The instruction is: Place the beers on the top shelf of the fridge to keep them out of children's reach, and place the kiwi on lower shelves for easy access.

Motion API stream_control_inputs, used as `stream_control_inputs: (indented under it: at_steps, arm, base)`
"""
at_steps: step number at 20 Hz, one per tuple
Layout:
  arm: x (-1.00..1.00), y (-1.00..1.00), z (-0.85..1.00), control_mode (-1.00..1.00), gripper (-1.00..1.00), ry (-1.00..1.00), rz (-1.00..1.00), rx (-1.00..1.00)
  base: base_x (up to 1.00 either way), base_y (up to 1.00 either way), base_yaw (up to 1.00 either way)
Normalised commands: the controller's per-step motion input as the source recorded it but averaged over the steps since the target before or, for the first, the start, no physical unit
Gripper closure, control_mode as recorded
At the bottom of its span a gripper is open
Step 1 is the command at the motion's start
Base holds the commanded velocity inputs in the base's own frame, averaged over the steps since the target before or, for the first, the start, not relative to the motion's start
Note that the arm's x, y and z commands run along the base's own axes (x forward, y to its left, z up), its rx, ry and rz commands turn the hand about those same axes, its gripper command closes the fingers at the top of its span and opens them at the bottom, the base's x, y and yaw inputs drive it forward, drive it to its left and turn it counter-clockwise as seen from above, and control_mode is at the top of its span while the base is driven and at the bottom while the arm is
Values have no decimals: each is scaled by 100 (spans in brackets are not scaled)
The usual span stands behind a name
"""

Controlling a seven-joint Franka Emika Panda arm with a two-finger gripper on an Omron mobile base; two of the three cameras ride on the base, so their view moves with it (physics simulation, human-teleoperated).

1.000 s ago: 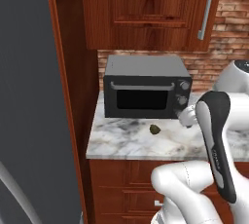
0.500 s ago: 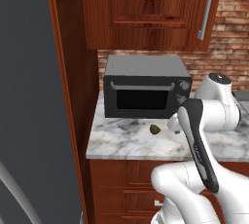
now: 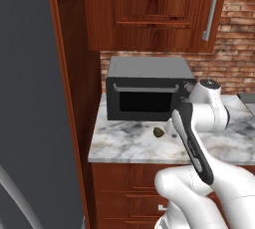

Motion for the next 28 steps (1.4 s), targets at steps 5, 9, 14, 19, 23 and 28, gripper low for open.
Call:
stream_control_inputs:
  at_steps: [5, 9, 14, 19, 23, 28]
  arm:
    - [38, 8, -24, -100, -100, 3, 0, 0]
    - [35, 8, -25, -100, -100, 2, 0, 0]
    - [33, 2, -20, -100, -100, 1, 0, 0]
    - [25, 0, -12, -100, -100, 0, 0, 0]
    - [18, 0, -14, -100, -100, 0, -1, 0]
    - [16, 0, -19, -100, -100, 0, -2, 0]
  base:
    - [0, 0, 0]
    - [0, 0, 0]
    - [0, 0, 0]
    - [0, 0, 0]
    - [0, 0, 0]
    - [0, 0, 0]
